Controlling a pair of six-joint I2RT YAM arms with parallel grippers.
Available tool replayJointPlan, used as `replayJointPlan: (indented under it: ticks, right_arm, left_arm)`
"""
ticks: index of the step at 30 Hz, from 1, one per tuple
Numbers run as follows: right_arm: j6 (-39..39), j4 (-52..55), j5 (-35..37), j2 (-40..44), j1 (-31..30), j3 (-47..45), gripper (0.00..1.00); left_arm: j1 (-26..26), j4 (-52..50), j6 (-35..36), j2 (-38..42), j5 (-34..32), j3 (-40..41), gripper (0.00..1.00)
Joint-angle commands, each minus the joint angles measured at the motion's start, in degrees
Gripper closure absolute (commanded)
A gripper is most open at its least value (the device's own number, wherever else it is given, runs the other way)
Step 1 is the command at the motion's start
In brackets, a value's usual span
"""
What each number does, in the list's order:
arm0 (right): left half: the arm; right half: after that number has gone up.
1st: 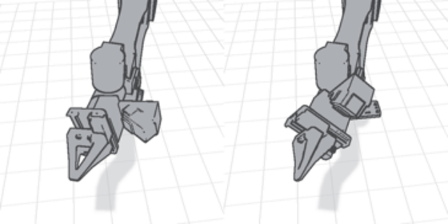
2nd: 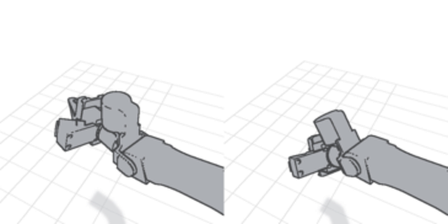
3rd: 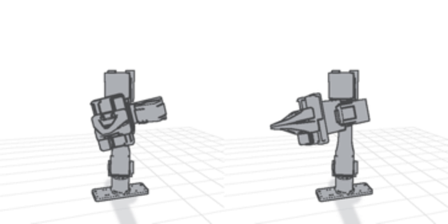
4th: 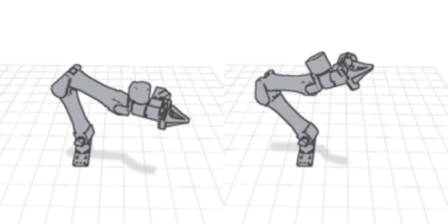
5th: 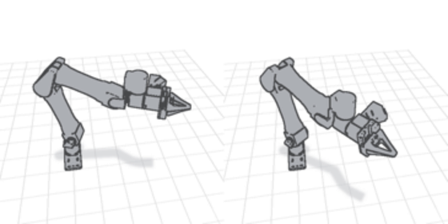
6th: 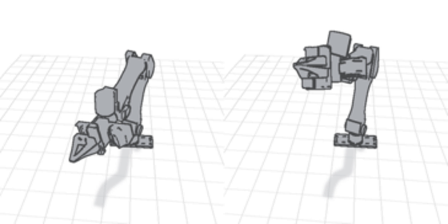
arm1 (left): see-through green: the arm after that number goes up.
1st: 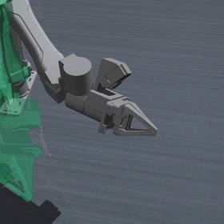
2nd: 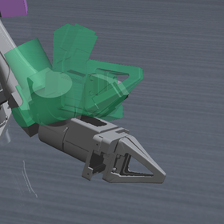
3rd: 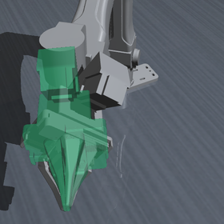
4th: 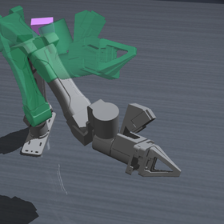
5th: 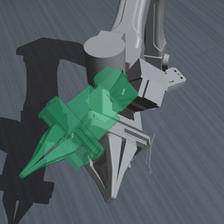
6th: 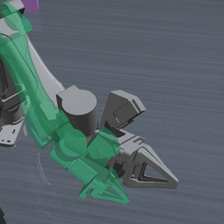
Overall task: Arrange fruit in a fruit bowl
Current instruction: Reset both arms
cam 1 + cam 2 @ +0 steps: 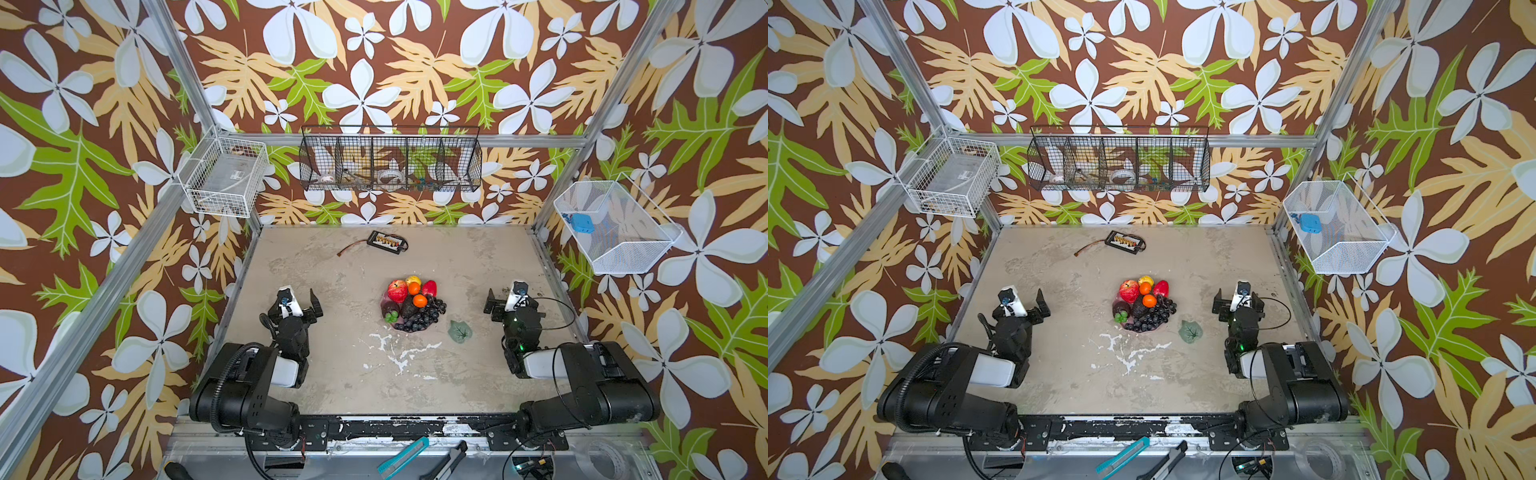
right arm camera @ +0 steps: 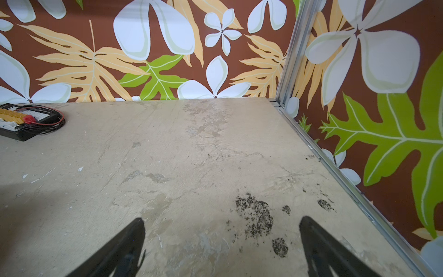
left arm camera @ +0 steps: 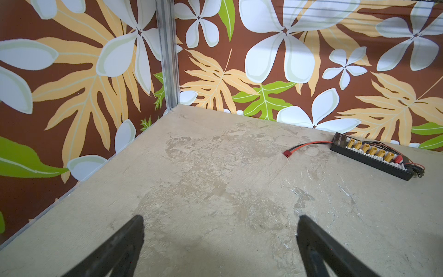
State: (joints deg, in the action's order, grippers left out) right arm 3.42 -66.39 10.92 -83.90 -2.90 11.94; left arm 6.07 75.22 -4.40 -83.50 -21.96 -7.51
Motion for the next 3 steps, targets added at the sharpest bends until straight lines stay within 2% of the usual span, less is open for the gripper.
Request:
replayJointPlan:
  ticks: [1, 3]
  right_arm:
    - [-0.3, -1.5, 0.2, 0.0, 0.1, 0.0, 0.00]
    - [-0.3, -1.8, 0.2, 0.2, 0.1, -0.3, 0.01]
  left_arm:
    - [-0.1, 2.1, -0.2, -0.1, 0.2, -0.1, 0.00]
    - [-0.1, 2.1, -0.2, -0.1, 0.2, -0.1, 0.00]
